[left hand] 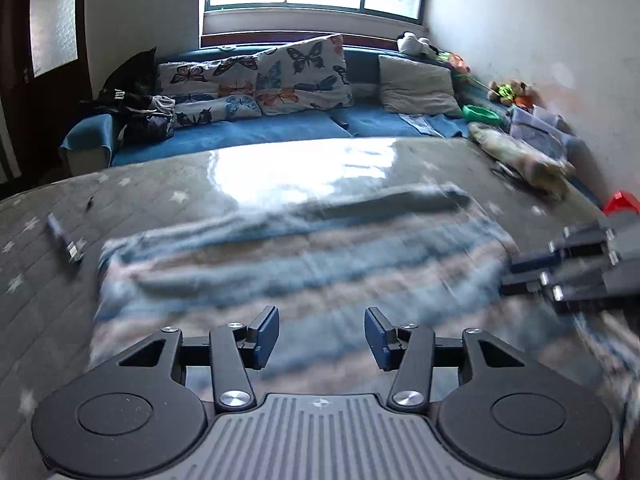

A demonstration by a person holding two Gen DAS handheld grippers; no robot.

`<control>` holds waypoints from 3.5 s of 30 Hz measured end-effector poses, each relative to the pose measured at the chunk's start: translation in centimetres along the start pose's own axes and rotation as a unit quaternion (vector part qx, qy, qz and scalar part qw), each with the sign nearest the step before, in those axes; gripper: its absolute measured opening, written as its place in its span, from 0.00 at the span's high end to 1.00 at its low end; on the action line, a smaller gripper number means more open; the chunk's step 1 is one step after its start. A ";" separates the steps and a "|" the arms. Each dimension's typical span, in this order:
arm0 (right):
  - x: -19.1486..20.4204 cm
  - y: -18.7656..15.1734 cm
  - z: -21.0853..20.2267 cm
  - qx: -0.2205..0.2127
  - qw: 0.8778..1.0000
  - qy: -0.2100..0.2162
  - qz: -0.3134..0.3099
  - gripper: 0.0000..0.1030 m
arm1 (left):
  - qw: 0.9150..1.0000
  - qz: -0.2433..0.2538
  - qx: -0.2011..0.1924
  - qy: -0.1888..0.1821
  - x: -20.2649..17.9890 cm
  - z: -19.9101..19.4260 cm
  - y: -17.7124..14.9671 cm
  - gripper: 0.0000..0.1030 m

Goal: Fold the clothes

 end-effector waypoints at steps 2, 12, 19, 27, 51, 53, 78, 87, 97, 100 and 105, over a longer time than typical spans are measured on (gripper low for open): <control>0.2 -0.6 -0.9 -0.006 1.000 -0.003 0.006 0.71 | 1.000 0.010 0.000 0.000 -0.9 -1.9 -1.7 0.46; 2.2 -2.3 -5.3 -0.016 1.000 -0.004 -0.019 0.58 | 0.996 0.061 -0.004 0.066 -4.6 -5.5 -6.7 0.40; 2.2 -5.3 -6.7 -0.007 1.000 -0.011 -0.005 0.58 | 0.991 0.094 0.000 0.095 -5.3 -4.7 -8.4 0.62; 2.0 -9.1 -7.3 0.000 1.000 -0.026 0.014 0.58 | 0.993 -0.012 -0.054 0.105 -1.3 -9.1 -7.8 0.96; 0.0 -13.1 -9.1 -0.004 0.998 -0.048 0.050 0.53 | 0.918 -0.263 0.021 0.297 11.7 -19.1 -21.3 0.84; -0.2 -13.3 -9.4 -0.005 0.997 -0.047 0.056 0.53 | 0.922 -0.251 0.010 0.296 11.5 -19.4 -20.4 0.84; -1.3 -8.5 -5.7 -0.031 0.996 -0.060 0.065 0.54 | 0.974 -0.151 0.020 0.167 9.2 -10.0 -14.6 0.77; -3.5 -10.5 -9.1 -0.043 0.992 -0.085 0.086 0.54 | 0.986 -0.113 -0.012 0.122 4.9 -10.8 -11.3 0.63; -6.8 -14.8 -12.8 -0.051 0.980 -0.110 0.159 0.54 | 0.998 -0.038 -0.042 0.006 -5.3 -8.4 -6.3 0.59; -7.3 -15.8 -13.0 -0.057 0.975 -0.113 0.181 0.55 | 0.999 0.000 -0.048 -0.021 -9.1 -7.2 -5.2 0.59; -8.1 -16.5 -13.3 -0.071 0.968 -0.116 0.211 0.56 | 0.996 0.071 -0.041 -0.043 -14.2 -5.6 -5.2 0.59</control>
Point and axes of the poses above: each gripper's, at about its wrist camera, not at the fingertips, and z roughly the way its jaws point, x to its left, y to its top, the point moved 9 cm from there along z, roughly the way its jaws point, and after that the axes turned 11 degrees about z, right-handed, at the moved point
